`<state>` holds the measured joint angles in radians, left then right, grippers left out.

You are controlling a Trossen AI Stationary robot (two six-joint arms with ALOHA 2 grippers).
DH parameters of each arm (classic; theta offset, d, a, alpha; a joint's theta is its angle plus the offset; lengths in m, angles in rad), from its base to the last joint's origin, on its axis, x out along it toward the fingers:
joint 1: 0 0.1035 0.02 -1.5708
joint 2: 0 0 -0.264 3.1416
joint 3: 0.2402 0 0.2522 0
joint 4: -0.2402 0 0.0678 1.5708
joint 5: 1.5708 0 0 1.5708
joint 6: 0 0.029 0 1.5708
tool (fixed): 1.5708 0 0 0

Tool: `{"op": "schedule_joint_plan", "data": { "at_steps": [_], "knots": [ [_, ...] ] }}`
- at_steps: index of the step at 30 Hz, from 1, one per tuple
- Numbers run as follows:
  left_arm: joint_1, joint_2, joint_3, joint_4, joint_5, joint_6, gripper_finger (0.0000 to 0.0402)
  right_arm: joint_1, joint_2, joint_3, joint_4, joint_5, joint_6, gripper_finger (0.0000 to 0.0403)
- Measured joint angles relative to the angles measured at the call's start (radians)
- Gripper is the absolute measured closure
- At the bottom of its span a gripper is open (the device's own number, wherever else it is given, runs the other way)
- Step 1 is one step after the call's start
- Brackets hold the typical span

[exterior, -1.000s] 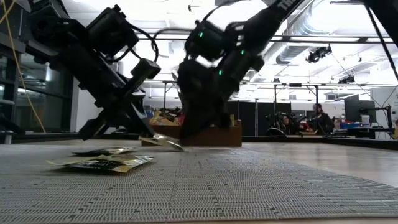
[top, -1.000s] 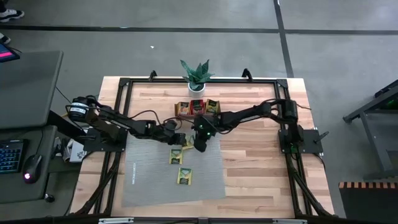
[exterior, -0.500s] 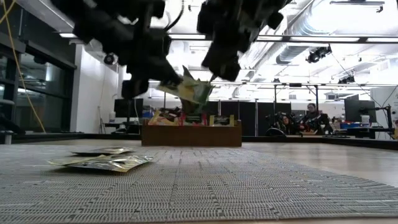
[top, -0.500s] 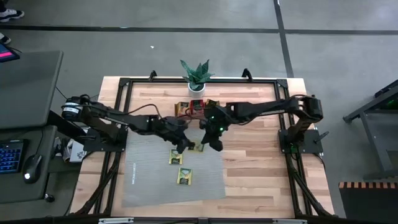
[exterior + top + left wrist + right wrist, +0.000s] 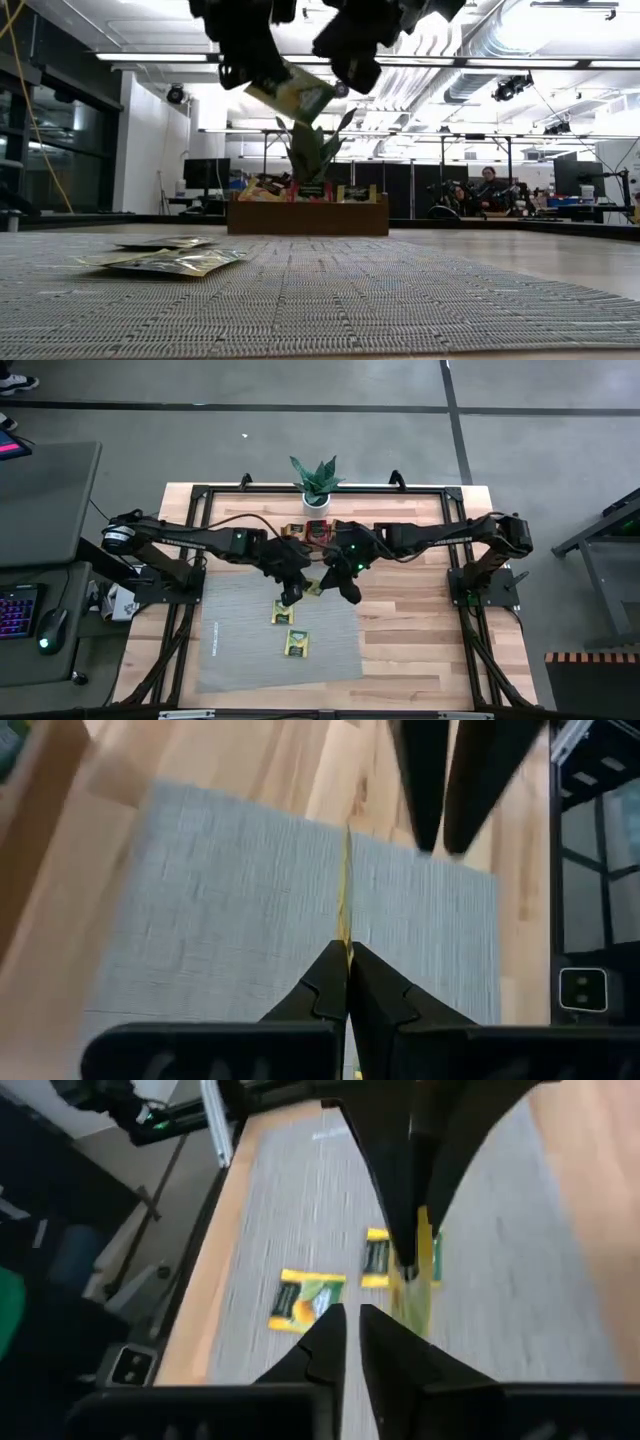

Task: Pick & Place Tea
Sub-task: Put the yellow tea bag into the right section of the wooden organizer

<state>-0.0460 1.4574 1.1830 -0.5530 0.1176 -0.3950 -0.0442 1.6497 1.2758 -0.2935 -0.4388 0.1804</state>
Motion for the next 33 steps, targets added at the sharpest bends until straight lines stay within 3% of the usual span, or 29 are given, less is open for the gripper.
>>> {"op": "schedule_joint_plan", "data": {
  "at_steps": [12,17,33],
  "knots": [
    [0.0,0.0,0.03,-0.041,-0.027,0.02,0.0401,0.019,0.0,0.0,0.127,0.136,0.001,0.028],
    [0.0,0.0,0.03,-0.04,-0.03,0.013,0.0401,0.019,0.007,0.0,0.141,0.172,0.003,0.0272],
    [0.0,0.0,0.03,-0.044,-0.032,0.005,0.0401,0.018,0.077,0.0,0.199,0.145,0.017,0.0272]
  ]
}}
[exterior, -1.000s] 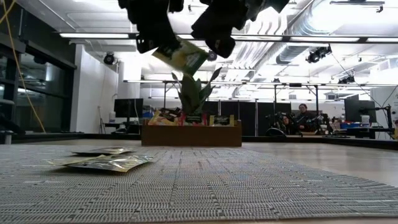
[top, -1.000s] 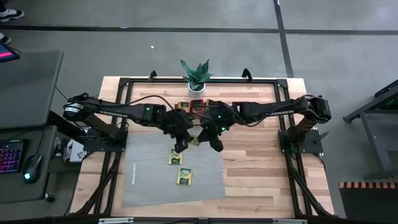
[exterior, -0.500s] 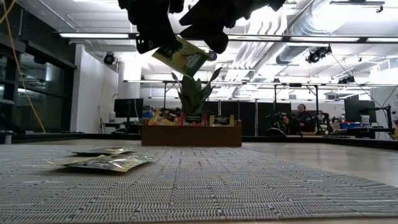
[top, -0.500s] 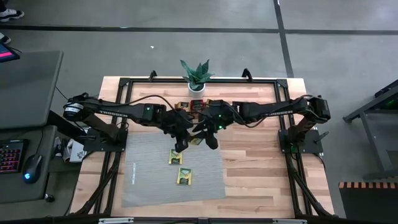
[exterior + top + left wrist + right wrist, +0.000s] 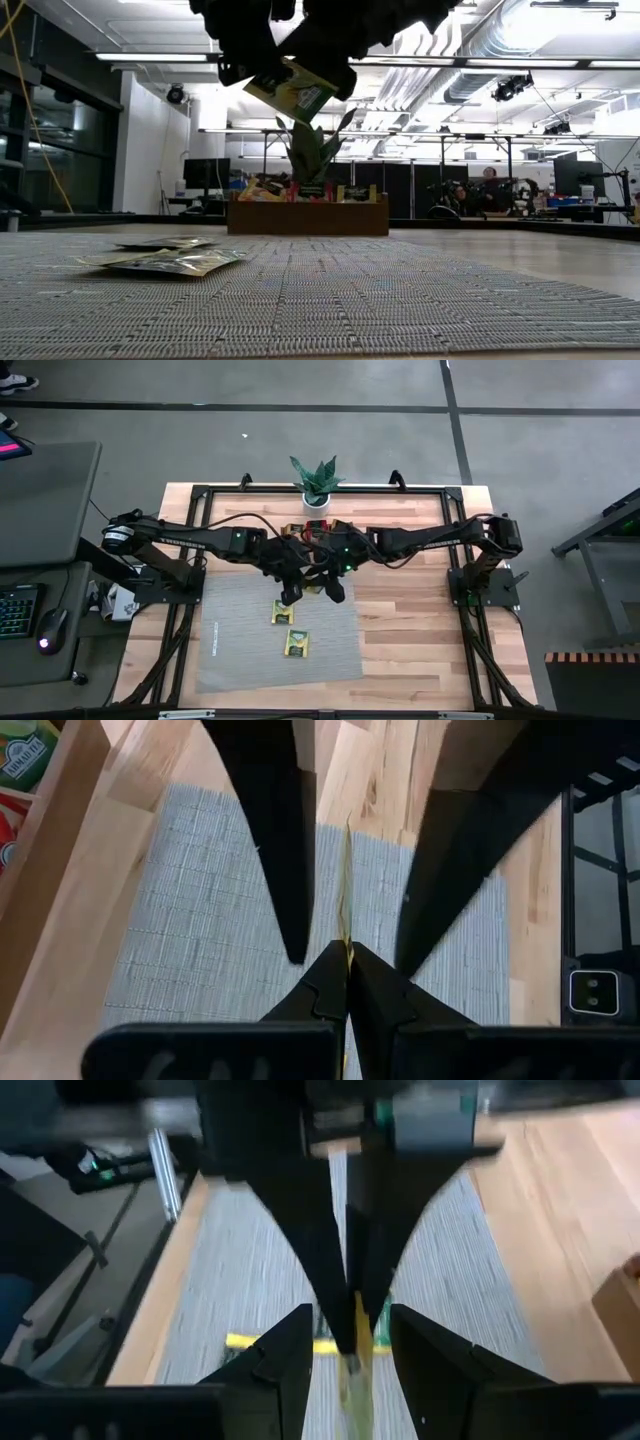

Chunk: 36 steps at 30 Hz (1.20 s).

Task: Pick & Place Tea
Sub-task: Put the yellow tea bag into the right section of the wooden organizer

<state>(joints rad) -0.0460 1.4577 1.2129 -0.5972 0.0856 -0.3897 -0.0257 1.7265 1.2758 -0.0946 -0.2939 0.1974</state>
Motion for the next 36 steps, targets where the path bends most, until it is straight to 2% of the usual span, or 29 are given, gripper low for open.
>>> {"op": "schedule_joint_plan", "data": {
  "at_steps": [15,19,27,36],
  "knots": [
    [0.0,0.0,0.0,-0.004,-0.002,0.0,0.0401,0.0,0.002,0.0,0.022,0.007,0.004,0.0276],
    [0.0,0.0,0.0,-0.005,-0.002,0.0,0.0401,0.0,0.002,0.0,0.019,0.007,0.004,0.0304],
    [0.0,0.0,-0.001,-0.013,0.001,-0.001,0.0401,0.0,0.002,0.0,0.013,-0.002,0.003,0.0393],
    [0.0,0.0,-0.001,-0.014,-0.003,-0.008,0.0401,0.0,0.002,0.0,0.012,0.025,0.017,0.0401]
  ]
}}
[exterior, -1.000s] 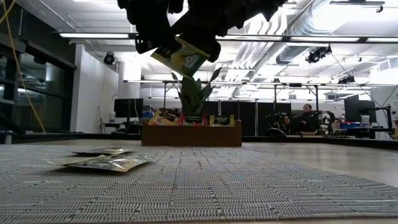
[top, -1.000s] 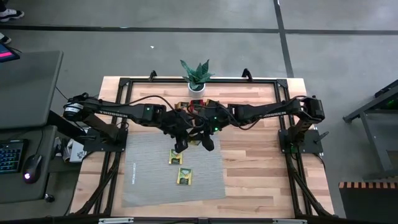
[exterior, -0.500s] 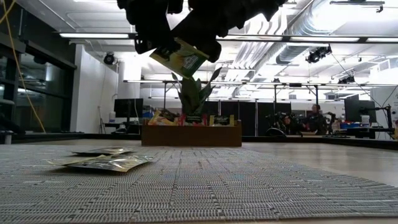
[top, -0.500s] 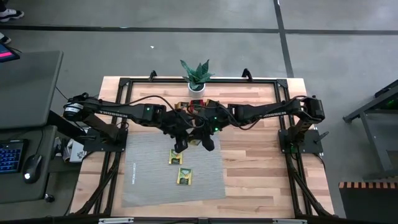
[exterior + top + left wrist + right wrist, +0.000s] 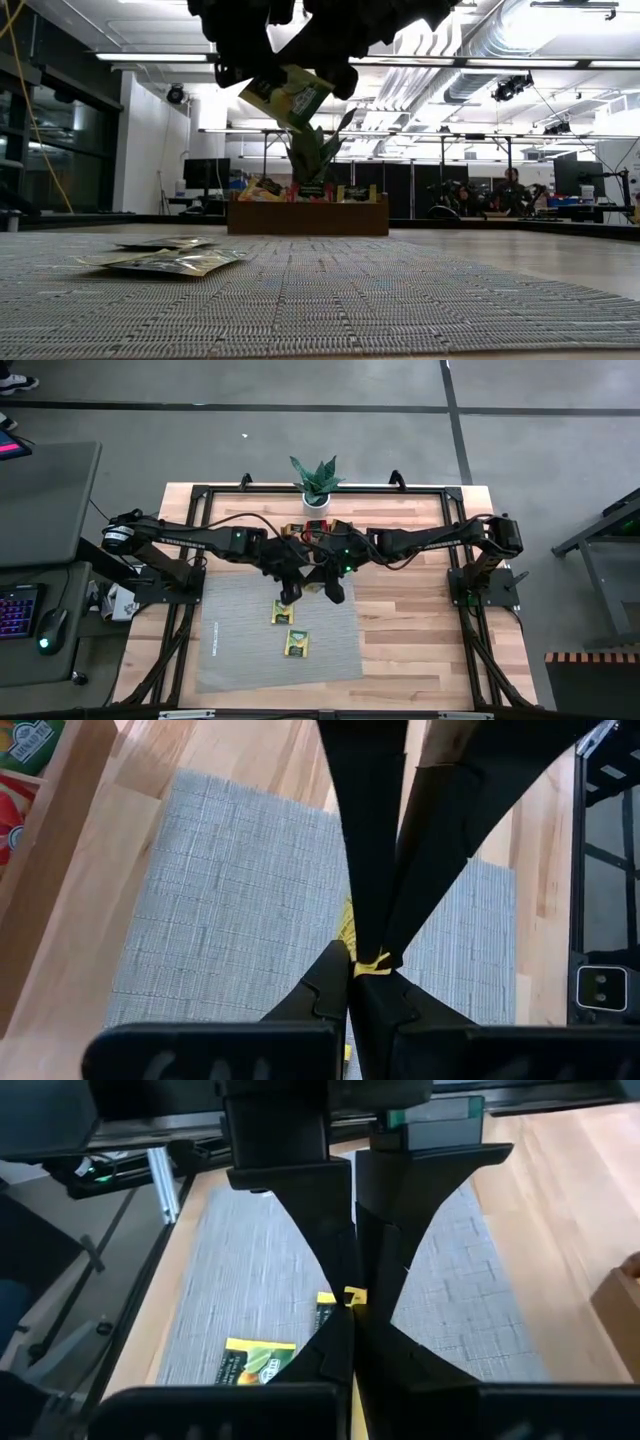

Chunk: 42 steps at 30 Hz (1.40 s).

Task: Pick & Place Tea
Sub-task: Put the yellow tea bag into the right section of the wooden organizer

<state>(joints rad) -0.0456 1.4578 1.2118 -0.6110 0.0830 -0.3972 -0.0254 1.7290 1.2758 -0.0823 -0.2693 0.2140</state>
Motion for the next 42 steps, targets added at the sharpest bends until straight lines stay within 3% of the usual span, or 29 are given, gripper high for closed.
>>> {"op": "schedule_joint_plan", "data": {
  "at_steps": [10,21,32,42],
  "knots": [
    [0.001,0.0,0.0,-0.038,-0.022,-0.036,0.0401,0.0,0.0,0.001,-0.029,0.11,0.019,0.0403],
    [0.0,0.0,0.002,-0.041,-0.031,-0.036,0.04,-0.001,0.0,0.002,-0.084,0.156,0.036,0.0403],
    [0.0,0.0,0.002,-0.036,-0.09,-0.045,0.04,-0.001,-0.002,0.002,-0.161,0.159,0.028,0.0403],
    [-0.001,0.0,0.001,-0.047,-0.044,-0.045,0.04,-0.001,-0.003,-0.002,-0.173,0.159,0.02,0.0403]
  ]
}}
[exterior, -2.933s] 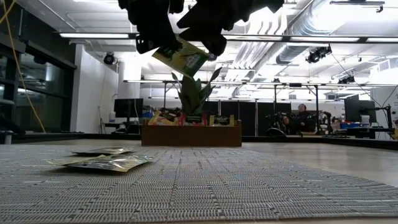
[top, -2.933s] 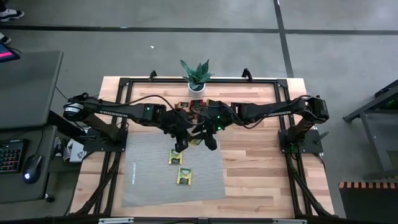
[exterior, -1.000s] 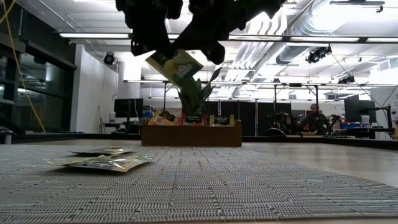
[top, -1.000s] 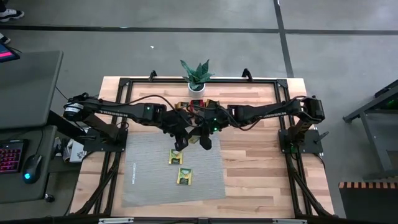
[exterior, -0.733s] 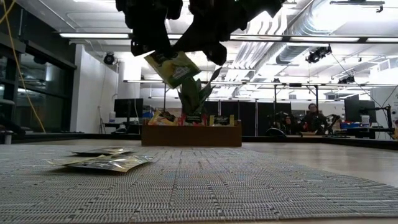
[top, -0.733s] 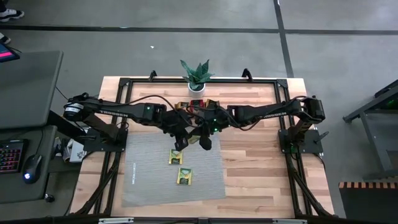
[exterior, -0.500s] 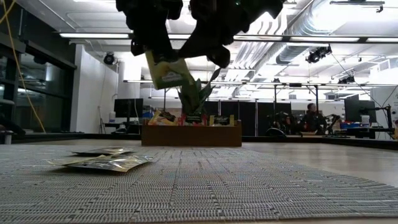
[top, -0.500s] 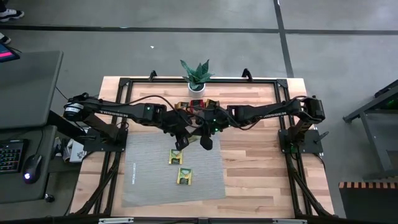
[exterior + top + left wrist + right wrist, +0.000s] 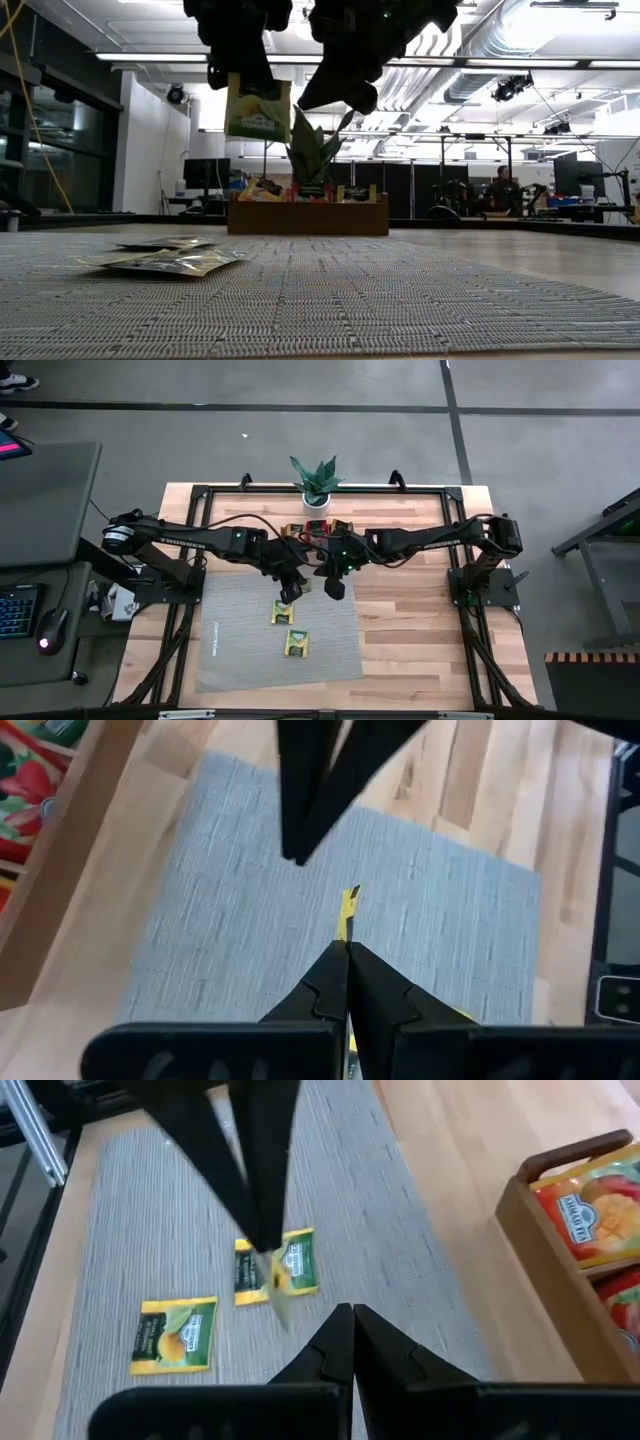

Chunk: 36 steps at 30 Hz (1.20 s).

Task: Pick & Place Tea
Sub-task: Put the yellow tea bag into the right section of the wooden organizer

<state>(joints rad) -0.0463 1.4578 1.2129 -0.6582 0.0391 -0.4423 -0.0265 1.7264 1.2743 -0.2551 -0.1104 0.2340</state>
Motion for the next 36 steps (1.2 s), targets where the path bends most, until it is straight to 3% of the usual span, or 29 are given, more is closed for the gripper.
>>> {"op": "schedule_joint_plan", "data": {
  "at_steps": [12,25,30,36],
  "knots": [
    [0.0,0.0,0.0,-0.004,-0.023,0.009,0.0401,0.001,0.0,0.0,0.011,-0.078,-0.008,0.0396],
    [0.0,0.0,0.0,-0.003,-0.025,0.019,0.0401,0.005,0.013,0.002,0.123,-0.111,-0.017,0.0262],
    [0.0,0.0,0.0,0.002,-0.025,0.02,0.0401,0.007,0.019,0.002,0.124,-0.09,-0.025,0.026],
    [0.0,0.0,0.0,0.005,-0.026,0.023,0.0401,0.006,0.02,0.002,0.127,-0.083,-0.027,0.0285]
  ]
}}
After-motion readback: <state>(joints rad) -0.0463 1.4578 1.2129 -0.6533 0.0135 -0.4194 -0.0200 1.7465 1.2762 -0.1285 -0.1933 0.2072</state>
